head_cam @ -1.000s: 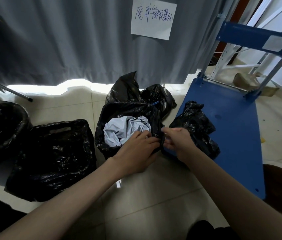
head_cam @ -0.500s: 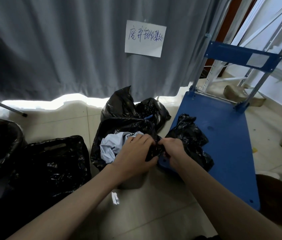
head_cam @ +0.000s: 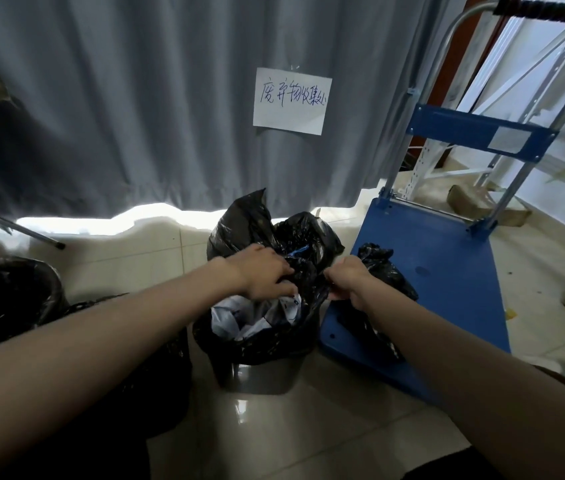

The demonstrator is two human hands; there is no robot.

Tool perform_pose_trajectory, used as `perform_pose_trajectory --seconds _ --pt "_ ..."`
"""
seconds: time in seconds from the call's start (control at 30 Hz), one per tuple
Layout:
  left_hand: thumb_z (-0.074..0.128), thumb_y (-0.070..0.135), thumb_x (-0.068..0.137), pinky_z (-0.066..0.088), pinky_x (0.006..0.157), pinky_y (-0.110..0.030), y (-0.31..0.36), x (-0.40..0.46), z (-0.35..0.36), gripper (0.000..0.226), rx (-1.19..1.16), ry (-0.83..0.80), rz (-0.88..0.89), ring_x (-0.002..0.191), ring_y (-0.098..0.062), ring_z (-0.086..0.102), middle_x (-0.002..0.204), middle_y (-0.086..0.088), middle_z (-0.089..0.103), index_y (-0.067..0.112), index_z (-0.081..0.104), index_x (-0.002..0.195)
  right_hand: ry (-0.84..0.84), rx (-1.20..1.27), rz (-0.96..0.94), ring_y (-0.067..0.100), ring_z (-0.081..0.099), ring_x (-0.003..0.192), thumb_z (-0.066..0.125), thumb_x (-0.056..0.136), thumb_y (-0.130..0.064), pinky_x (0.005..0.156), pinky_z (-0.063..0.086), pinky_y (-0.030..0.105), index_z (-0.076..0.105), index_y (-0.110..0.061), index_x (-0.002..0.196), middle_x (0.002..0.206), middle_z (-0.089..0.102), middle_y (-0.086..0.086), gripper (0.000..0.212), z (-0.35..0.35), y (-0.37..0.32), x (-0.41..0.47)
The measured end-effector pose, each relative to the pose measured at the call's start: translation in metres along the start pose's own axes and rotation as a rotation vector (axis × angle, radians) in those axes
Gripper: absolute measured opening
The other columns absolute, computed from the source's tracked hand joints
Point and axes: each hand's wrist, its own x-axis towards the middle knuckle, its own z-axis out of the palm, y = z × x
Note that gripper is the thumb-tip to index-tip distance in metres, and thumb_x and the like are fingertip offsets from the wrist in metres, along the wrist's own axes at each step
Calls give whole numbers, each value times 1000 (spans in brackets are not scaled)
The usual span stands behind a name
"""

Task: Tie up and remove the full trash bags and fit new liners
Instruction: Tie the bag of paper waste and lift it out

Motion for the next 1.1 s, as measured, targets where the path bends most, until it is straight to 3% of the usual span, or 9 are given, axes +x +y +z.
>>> perform_pose_trajectory --seconds 0.1,0.23,0.4,0.53,0.7,0.8,0.87,0.93,1.1 --pt "40 52 95 32 108 -41 -27 -8 -13 51 88 -9 -85 123 -25 51 133 -3 57 23 53 135 -73 -188 -33 27 51 59 60 81 -2 55 47 31 39 -12 64 64 42 9 29 1 -16 1" --pt "49 38 90 39 93 -39 -58 -23 -2 34 48 21 -295 113 -25 58 119 -4 63 22 62 118 -62 -248 -5 35 62 60 59 84 -1 52 52 36 52 -3 72 73 56 15 14 11 -20 10" --pt "50 37 94 37 101 -42 -73 -35 32 49 -99 -85 -404 128 -26 48 142 -5 47 23 45 141 20 -272 -8 31 61 86 53 93 -5 65 49 33 58 -1 89 111 64 24 7 31 -9 29" --pt "52 46 94 38 107 -43 -74 -29 38 68 -165 -165 -421 137 -26 39 153 -3 32 15 29 150 137 -343 10 34 60 104 51 97 -10 69 42 28 59 0 106 119 62 19 15 36 -5 39" --pt "48 44 95 37 109 -44 -67 -22 49 71 -209 -246 -440 138 -28 38 157 -7 25 9 23 151 346 -145 19 37 57 116 48 97 -10 88 48 35 60 6 119 125 61 21 29 38 -13 45" --pt "48 44 95 37 109 -44 -68 -18 54 68 -223 -245 -440 138 -28 39 155 -7 29 10 27 150 400 42 -166 28 62 97 48 92 -4 76 49 28 68 -14 98 110 67 10 23 45 -24 39" --pt "50 45 94 38 109 -43 -69 -17 53 67 -231 -245 -439 137 -28 40 154 -6 32 11 31 148 372 141 -255 18 58 76 52 89 -3 60 43 23 66 -20 87 91 67 2 22 47 -29 34" --pt "53 43 92 42 105 -43 -71 -16 49 61 -240 -220 -442 130 -29 46 146 -8 40 12 40 143 287 103 -337 12 52 67 54 87 -9 57 40 23 64 -22 77 74 61 -4 19 47 -29 30" --pt "58 35 89 44 89 -40 -70 -15 42 47 -199 -1 -419 118 -30 53 129 -9 49 11 47 127 -186 -349 -318 16 40 56 62 81 -13 60 33 29 43 -16 65 60 38 3 26 45 -14 29"
